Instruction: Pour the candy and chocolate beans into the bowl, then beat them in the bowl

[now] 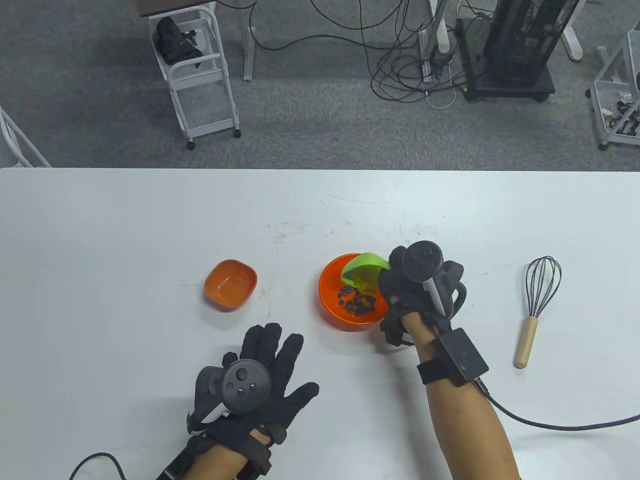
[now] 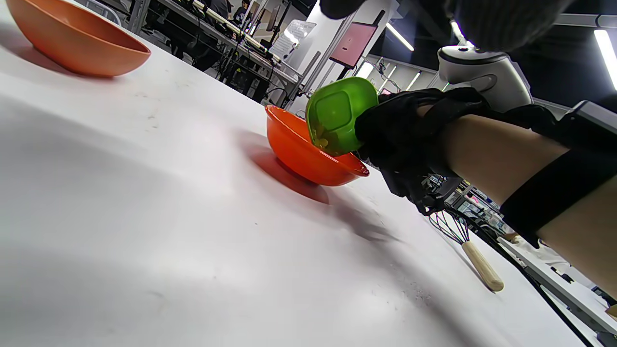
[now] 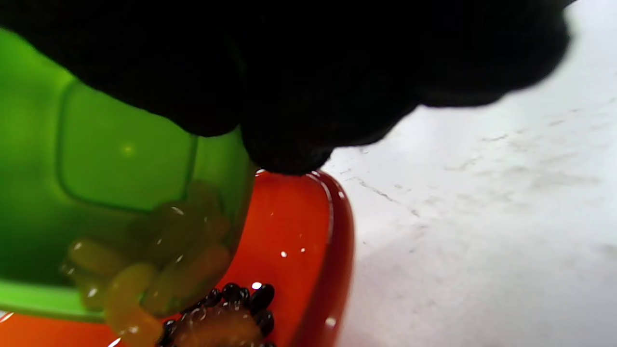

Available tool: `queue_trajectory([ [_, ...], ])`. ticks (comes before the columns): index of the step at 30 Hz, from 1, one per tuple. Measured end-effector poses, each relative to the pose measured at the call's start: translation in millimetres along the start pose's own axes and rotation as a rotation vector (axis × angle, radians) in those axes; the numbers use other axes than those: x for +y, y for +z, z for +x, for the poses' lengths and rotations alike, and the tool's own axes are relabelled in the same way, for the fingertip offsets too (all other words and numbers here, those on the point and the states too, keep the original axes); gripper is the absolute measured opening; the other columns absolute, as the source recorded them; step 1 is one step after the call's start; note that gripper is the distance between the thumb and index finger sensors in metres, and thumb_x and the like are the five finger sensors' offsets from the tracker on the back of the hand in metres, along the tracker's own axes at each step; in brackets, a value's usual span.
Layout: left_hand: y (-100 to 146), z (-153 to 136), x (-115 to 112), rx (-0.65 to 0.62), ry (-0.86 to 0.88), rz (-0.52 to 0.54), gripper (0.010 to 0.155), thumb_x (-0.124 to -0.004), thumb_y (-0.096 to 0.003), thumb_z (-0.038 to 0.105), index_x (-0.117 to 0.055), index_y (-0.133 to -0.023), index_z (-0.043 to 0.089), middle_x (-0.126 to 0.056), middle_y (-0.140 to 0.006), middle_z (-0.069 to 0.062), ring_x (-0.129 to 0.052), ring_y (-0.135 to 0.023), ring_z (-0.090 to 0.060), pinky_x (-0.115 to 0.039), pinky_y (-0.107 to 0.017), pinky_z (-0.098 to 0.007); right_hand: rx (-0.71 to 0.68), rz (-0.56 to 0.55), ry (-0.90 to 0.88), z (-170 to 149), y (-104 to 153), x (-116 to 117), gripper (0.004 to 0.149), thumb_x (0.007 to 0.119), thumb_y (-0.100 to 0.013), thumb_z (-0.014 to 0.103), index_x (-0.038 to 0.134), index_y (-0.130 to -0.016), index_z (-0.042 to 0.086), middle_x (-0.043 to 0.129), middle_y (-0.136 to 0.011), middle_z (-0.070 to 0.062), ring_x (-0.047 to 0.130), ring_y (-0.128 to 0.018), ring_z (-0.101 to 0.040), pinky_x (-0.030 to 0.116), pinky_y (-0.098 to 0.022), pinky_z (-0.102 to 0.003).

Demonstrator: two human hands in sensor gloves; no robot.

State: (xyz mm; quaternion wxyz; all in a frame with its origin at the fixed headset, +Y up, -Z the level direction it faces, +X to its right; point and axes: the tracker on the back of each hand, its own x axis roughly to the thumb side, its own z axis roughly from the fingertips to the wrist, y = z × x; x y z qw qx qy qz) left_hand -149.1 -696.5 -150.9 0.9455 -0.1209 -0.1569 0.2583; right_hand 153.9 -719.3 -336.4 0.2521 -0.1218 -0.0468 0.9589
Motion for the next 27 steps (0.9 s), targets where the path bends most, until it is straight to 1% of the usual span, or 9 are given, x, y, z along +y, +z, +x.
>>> queue_trajectory([
  [6,0,1,-1,-0.004,-0.005,-0.009,0.088,-0.062,-0.0472,0.076,-0.026,-0.117,0.035,-0.013,-0.123,-0.014,-0.008,-0.110,-0.048,-0.022,-0.058,-0.087,-0.042,-0.057,-0.025,-3,3,0,0.032,0.091,-0.045,0.037,0.082,-0.073,0.026,0.102,-0.057,-0.003,0.103,-0.025,-0.024,0.096,-0.015,-0.035],
  [14,0,1,-2,-0.009,-0.003,-0.009,0.088,-0.062,-0.0473,0.076,-0.026,-0.117,0.035,-0.013,-0.123,-0.014,-0.008,-0.110,-0.048,-0.022,-0.059,-0.087,-0.024,-0.042,-0.067,-3,3,-9,0.034,0.091,-0.044,0.038,0.082,-0.074,0.025,0.103,-0.055,-0.002,0.103,-0.023,-0.024,0.095,-0.013,-0.035],
  [16,0,1,-2,-0.011,-0.003,-0.010,0.088,-0.062,-0.0472,0.076,-0.026,-0.117,0.035,-0.013,-0.123,-0.014,-0.008,-0.110,-0.048,-0.022,-0.059,-0.087,-0.026,-0.039,-0.074,-4,5,-14,0.035,0.092,-0.044,0.040,0.083,-0.073,0.024,0.104,-0.053,-0.002,0.103,-0.021,-0.024,0.095,-0.012,-0.035],
  [23,0,1,-3,-0.019,-0.005,-0.018,0.088,-0.062,-0.0472,0.076,-0.026,-0.117,0.035,-0.013,-0.123,-0.014,-0.008,-0.110,-0.048,-0.022,-0.059,-0.087,-0.067,-0.045,-0.053,-17,21,-46,0.037,0.091,-0.044,0.045,0.090,-0.071,0.020,0.106,-0.048,-0.006,0.101,-0.018,-0.027,0.092,-0.010,-0.039],
  [25,0,1,-4,-0.020,-0.003,-0.023,0.088,-0.062,-0.0472,0.076,-0.026,-0.117,0.035,-0.013,-0.123,-0.014,-0.008,-0.110,-0.048,-0.023,-0.059,-0.087,-0.078,-0.014,-0.031,-24,28,-54,0.037,0.091,-0.045,0.047,0.092,-0.070,0.019,0.106,-0.047,-0.007,0.101,-0.018,-0.027,0.092,-0.010,-0.040],
  [27,-1,1,-5,-0.019,0.003,-0.032,0.088,-0.062,-0.0475,0.075,-0.026,-0.117,0.035,-0.012,-0.123,-0.014,-0.008,-0.110,-0.048,-0.022,-0.059,-0.087,-0.092,0.062,0.016,-35,39,-60,0.038,0.090,-0.045,0.048,0.094,-0.069,0.018,0.106,-0.047,-0.008,0.101,-0.019,-0.028,0.092,-0.010,-0.040],
])
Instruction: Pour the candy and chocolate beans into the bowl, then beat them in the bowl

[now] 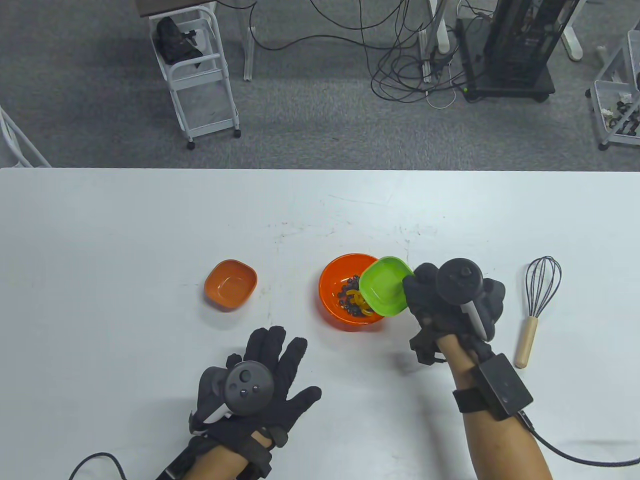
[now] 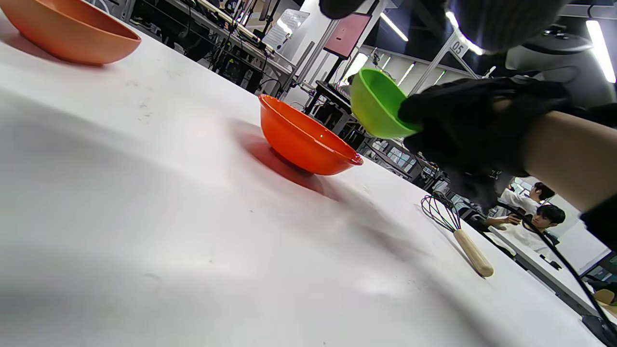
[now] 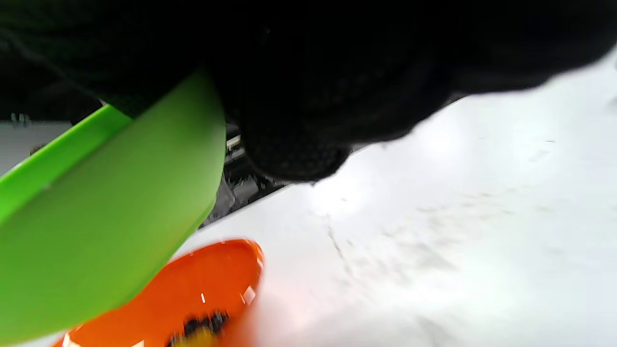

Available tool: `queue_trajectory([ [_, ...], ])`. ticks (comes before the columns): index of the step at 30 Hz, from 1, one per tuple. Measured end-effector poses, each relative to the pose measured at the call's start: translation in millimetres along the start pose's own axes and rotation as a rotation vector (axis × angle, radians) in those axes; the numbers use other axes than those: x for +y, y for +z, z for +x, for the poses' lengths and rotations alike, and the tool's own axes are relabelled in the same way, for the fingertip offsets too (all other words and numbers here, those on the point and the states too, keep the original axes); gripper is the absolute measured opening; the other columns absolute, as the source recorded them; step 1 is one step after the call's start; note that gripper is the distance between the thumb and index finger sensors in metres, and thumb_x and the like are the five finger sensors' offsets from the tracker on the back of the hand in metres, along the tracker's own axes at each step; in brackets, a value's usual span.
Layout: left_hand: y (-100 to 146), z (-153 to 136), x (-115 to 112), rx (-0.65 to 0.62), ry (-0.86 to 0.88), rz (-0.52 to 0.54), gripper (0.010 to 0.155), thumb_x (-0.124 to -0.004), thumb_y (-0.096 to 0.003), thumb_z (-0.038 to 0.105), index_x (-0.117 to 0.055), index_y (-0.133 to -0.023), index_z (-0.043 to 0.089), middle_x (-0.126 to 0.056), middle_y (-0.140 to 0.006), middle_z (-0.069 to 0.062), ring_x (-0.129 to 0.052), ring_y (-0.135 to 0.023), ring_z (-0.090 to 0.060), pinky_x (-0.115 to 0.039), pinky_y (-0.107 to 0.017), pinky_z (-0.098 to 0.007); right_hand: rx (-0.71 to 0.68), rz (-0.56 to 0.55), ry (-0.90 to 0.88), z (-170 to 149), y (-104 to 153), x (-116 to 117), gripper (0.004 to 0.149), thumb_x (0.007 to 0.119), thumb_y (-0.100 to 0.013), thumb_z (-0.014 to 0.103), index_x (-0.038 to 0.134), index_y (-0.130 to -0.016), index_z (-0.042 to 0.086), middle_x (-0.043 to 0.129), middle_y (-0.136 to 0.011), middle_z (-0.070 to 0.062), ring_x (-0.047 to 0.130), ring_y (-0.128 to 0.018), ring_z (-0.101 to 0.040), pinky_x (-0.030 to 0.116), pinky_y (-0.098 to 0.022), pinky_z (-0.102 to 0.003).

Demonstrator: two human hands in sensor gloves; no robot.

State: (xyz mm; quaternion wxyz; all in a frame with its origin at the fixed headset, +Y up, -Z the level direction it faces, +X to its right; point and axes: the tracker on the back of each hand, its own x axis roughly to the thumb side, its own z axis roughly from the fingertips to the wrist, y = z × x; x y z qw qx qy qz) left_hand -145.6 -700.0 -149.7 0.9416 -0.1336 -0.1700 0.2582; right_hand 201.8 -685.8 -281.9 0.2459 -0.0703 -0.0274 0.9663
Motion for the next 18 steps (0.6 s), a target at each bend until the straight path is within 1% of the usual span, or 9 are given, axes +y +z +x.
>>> queue_trajectory([
  [4,0,1,-1,-0.004,-0.002,-0.006,0.088,-0.062,-0.0474,0.075,-0.026,-0.117,0.035,-0.012,-0.122,-0.014,-0.008,-0.110,-0.048,-0.022,-0.059,-0.087,-0.019,0.121,0.060,-19,25,0,0.039,0.089,-0.046,0.047,0.094,-0.069,0.017,0.105,-0.046,-0.008,0.100,-0.019,-0.028,0.091,-0.011,-0.041],
  [6,0,2,-2,-0.007,-0.006,-0.007,0.088,-0.062,-0.0475,0.075,-0.026,-0.117,0.035,-0.013,-0.123,-0.014,-0.008,-0.110,-0.048,-0.023,-0.059,-0.087,-0.017,0.183,0.090,-29,38,3,0.039,0.089,-0.046,0.047,0.094,-0.070,0.016,0.105,-0.046,-0.008,0.100,-0.019,-0.028,0.091,-0.011,-0.041],
  [7,0,3,-2,-0.008,-0.007,-0.007,0.088,-0.062,-0.0475,0.075,-0.026,-0.117,0.035,-0.013,-0.123,-0.014,-0.009,-0.110,-0.048,-0.023,-0.059,-0.087,-0.014,0.194,0.097,-33,42,5,0.039,0.089,-0.046,0.047,0.094,-0.070,0.016,0.105,-0.046,-0.009,0.100,-0.019,-0.028,0.091,-0.011,-0.041],
  [11,0,1,-1,0.022,-0.018,0.011,0.088,-0.062,-0.0473,0.076,-0.027,-0.117,0.035,-0.016,-0.123,-0.015,-0.013,-0.110,-0.049,-0.027,-0.060,-0.087,0.015,0.340,0.126,-52,64,15,0.039,0.089,-0.046,0.046,0.093,-0.069,0.015,0.105,-0.046,-0.009,0.099,-0.019,-0.029,0.090,-0.011,-0.042],
  [13,-1,0,-2,0.017,-0.005,-0.005,0.088,-0.062,-0.0475,0.076,-0.027,-0.117,0.035,-0.016,-0.123,-0.015,-0.012,-0.110,-0.049,-0.026,-0.060,-0.087,0.021,0.376,0.127,-59,73,20,0.039,0.088,-0.047,0.046,0.093,-0.070,0.015,0.105,-0.046,-0.009,0.099,-0.019,-0.029,0.090,-0.011,-0.042],
  [17,-2,1,-6,0.010,-0.021,-0.025,0.088,-0.062,-0.0476,0.076,-0.027,-0.117,0.035,-0.016,-0.123,-0.016,-0.012,-0.110,-0.049,-0.026,-0.059,-0.087,0.034,0.376,0.148,-69,82,27,0.039,0.088,-0.047,0.046,0.093,-0.070,0.015,0.105,-0.046,-0.008,0.099,-0.019,-0.029,0.090,-0.011,-0.042],
  [18,-2,1,-7,0.012,-0.018,-0.028,0.088,-0.062,-0.0476,0.075,-0.026,-0.117,0.035,-0.015,-0.123,-0.015,-0.011,-0.110,-0.048,-0.025,-0.060,-0.087,0.038,0.371,0.149,-70,82,27,0.039,0.088,-0.047,0.046,0.092,-0.070,0.015,0.104,-0.046,-0.008,0.099,-0.019,-0.029,0.090,-0.011,-0.042],
])
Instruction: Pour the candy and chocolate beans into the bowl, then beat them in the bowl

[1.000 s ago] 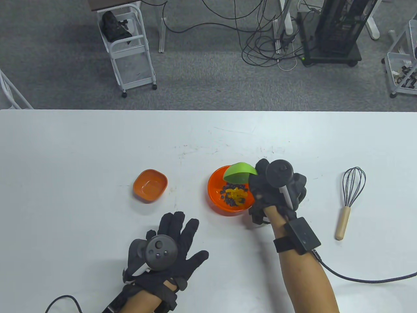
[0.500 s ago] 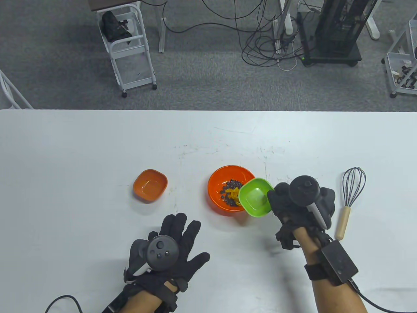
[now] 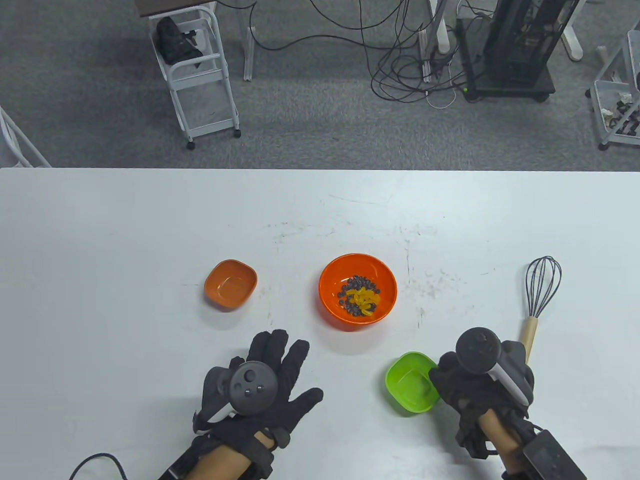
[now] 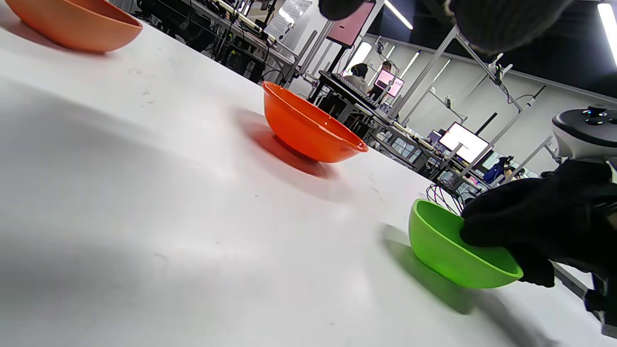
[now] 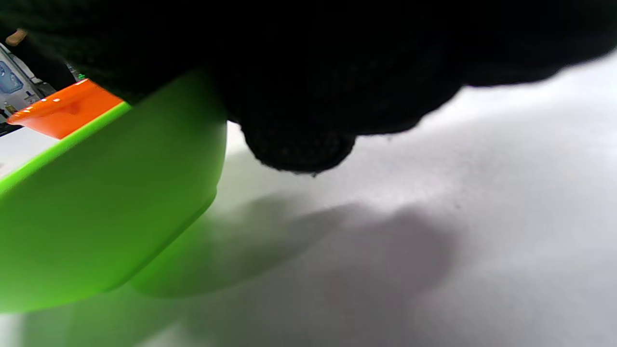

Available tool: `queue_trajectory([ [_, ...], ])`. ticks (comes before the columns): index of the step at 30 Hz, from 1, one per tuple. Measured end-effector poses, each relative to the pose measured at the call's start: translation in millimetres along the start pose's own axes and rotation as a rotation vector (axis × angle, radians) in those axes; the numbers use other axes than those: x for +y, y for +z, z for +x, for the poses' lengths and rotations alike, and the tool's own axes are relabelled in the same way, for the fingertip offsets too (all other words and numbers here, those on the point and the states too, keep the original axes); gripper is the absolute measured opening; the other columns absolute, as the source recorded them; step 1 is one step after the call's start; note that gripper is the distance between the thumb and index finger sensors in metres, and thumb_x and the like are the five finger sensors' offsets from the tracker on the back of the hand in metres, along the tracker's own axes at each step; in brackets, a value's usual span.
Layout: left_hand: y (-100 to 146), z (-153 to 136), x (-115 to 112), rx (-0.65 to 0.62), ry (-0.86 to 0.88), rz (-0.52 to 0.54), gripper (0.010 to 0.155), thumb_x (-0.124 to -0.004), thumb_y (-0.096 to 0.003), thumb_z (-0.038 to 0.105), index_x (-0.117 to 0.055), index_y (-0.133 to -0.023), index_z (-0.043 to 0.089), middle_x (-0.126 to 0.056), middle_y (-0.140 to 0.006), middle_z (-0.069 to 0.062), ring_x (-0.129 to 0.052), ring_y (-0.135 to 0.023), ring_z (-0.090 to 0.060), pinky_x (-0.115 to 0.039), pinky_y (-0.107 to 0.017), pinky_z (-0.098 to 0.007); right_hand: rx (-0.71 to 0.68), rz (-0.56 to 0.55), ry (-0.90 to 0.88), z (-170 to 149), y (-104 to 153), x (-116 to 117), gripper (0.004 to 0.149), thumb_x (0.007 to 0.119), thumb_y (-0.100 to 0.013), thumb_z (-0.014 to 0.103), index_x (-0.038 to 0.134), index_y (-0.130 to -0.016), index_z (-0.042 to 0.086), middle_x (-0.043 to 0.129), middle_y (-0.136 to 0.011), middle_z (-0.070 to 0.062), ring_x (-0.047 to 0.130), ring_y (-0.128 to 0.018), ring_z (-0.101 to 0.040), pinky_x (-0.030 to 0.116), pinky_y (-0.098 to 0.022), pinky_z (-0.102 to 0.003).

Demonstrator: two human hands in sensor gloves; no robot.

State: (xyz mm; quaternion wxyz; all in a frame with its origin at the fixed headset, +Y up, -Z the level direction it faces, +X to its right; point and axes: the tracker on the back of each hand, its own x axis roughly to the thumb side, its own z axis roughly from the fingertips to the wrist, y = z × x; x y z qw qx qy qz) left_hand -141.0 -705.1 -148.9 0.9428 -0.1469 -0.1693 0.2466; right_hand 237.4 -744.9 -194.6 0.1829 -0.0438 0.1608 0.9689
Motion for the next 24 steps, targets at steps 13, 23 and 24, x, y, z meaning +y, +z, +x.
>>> queue_trajectory([
  [13,-1,0,-2,-0.008,0.000,-0.007,0.088,-0.062,-0.0476,0.075,-0.027,-0.117,0.035,-0.015,-0.123,-0.016,-0.012,-0.110,-0.048,-0.025,-0.060,-0.087,0.024,-0.031,0.027,-7,0,3,0.044,0.085,-0.046,0.050,0.090,-0.074,0.017,0.104,-0.049,-0.006,0.100,-0.022,-0.028,0.090,-0.014,-0.042],
  [23,2,-2,1,-0.012,0.032,0.009,0.088,-0.062,-0.0475,0.075,-0.027,-0.117,0.035,-0.015,-0.123,-0.015,-0.012,-0.110,-0.049,-0.024,-0.059,-0.087,0.166,-0.217,-0.030,-25,1,-56,0.076,0.081,-0.041,0.070,0.077,-0.095,0.016,0.097,-0.071,-0.012,0.101,-0.041,-0.035,0.093,-0.025,-0.046],
  [24,2,-2,1,-0.012,0.034,0.009,0.088,-0.062,-0.0476,0.075,-0.027,-0.117,0.035,-0.015,-0.123,-0.015,-0.012,-0.110,-0.049,-0.024,-0.059,-0.087,0.203,-0.249,0.003,-30,0,-65,0.079,0.080,-0.041,0.071,0.074,-0.098,0.017,0.094,-0.076,-0.014,0.101,-0.047,-0.038,0.093,-0.029,-0.050],
])
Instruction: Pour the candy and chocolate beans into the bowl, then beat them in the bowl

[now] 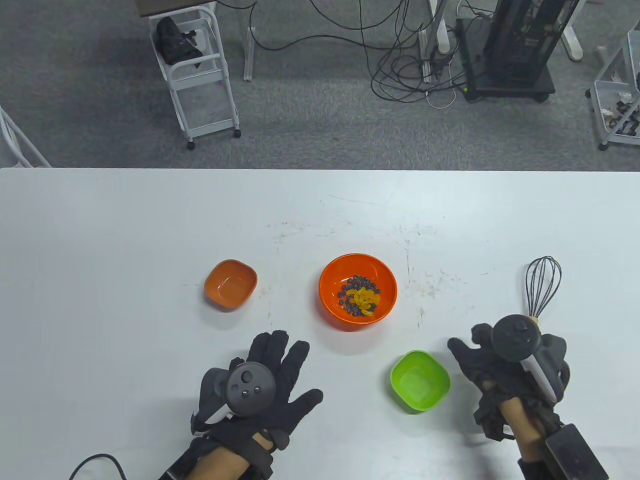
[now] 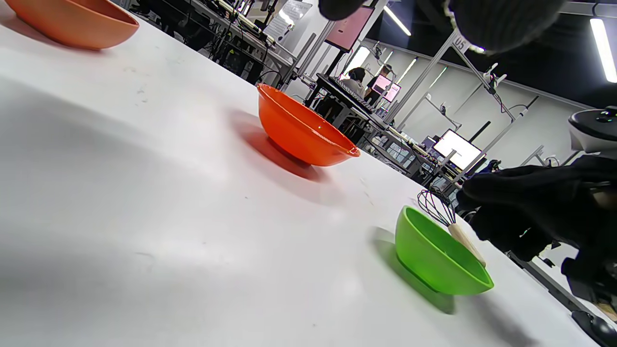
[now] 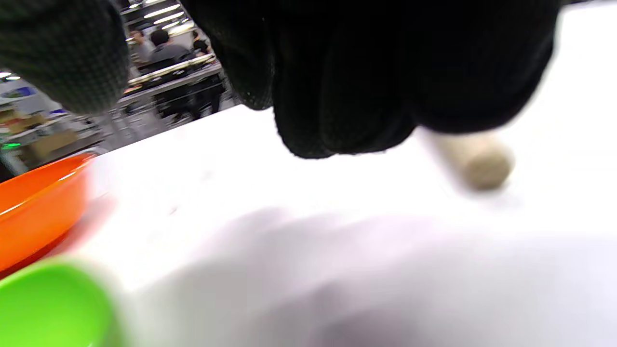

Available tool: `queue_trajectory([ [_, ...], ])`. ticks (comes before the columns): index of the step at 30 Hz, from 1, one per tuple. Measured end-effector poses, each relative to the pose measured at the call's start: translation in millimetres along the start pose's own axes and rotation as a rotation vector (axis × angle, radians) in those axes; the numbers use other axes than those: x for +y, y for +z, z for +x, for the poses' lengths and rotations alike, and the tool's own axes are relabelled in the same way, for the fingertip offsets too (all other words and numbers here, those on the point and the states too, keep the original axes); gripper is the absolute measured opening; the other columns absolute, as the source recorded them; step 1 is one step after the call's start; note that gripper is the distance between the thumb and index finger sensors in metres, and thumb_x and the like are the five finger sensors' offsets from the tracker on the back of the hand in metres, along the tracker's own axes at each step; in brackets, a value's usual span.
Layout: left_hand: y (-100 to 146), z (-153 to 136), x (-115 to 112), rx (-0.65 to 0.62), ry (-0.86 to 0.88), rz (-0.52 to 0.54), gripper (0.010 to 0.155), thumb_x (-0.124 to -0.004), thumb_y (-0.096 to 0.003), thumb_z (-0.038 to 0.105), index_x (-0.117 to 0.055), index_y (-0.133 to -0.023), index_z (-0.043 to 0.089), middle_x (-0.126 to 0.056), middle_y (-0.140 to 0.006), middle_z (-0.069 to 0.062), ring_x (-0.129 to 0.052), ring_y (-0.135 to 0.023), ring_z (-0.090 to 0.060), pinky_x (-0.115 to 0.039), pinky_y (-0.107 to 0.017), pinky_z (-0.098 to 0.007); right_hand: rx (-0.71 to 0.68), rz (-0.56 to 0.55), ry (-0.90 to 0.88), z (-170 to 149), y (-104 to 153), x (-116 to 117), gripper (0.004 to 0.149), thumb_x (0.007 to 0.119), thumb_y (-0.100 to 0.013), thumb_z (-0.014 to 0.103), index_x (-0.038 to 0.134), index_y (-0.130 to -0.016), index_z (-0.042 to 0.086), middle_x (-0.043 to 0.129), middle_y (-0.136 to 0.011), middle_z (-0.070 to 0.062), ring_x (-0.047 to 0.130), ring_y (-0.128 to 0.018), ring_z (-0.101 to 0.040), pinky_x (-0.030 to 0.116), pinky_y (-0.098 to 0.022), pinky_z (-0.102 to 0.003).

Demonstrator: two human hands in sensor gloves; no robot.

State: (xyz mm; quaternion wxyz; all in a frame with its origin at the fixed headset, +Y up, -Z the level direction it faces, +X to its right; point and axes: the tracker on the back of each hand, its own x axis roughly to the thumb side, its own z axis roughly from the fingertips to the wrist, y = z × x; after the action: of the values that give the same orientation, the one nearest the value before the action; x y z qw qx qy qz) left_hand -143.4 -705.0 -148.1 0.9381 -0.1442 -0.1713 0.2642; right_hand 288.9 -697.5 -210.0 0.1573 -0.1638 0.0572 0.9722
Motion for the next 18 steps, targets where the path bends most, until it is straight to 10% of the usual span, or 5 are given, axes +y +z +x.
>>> queue_trajectory([
  [5,-1,0,-1,-0.007,-0.001,-0.016,0.087,-0.062,-0.0477,0.075,-0.028,-0.117,0.035,-0.015,-0.123,-0.016,-0.012,-0.110,-0.049,-0.024,-0.059,-0.087,0.172,-0.147,0.164,-24,-26,-18,0.079,0.079,-0.043,0.070,0.072,-0.097,0.014,0.089,-0.081,-0.016,0.097,-0.054,-0.040,0.092,-0.031,-0.053],
  [11,-1,1,-2,-0.009,0.005,-0.020,0.088,-0.062,-0.0477,0.075,-0.028,-0.117,0.034,-0.015,-0.123,-0.016,-0.012,-0.110,-0.049,-0.024,-0.059,-0.087,0.381,0.057,0.177,-65,-60,1,0.093,0.078,-0.040,0.078,0.059,-0.104,0.013,0.070,-0.096,-0.019,0.084,-0.070,-0.045,0.090,-0.034,-0.052],
  [18,-1,3,-4,-0.023,0.009,-0.036,0.088,-0.062,-0.0478,0.075,-0.027,-0.117,0.034,-0.015,-0.123,-0.016,-0.012,-0.110,-0.049,-0.024,-0.059,-0.087,0.523,0.084,0.190,-75,-76,29,0.074,0.077,-0.043,0.072,0.073,-0.089,0.013,0.083,-0.071,-0.007,0.090,-0.042,-0.029,0.091,-0.023,-0.039],
])
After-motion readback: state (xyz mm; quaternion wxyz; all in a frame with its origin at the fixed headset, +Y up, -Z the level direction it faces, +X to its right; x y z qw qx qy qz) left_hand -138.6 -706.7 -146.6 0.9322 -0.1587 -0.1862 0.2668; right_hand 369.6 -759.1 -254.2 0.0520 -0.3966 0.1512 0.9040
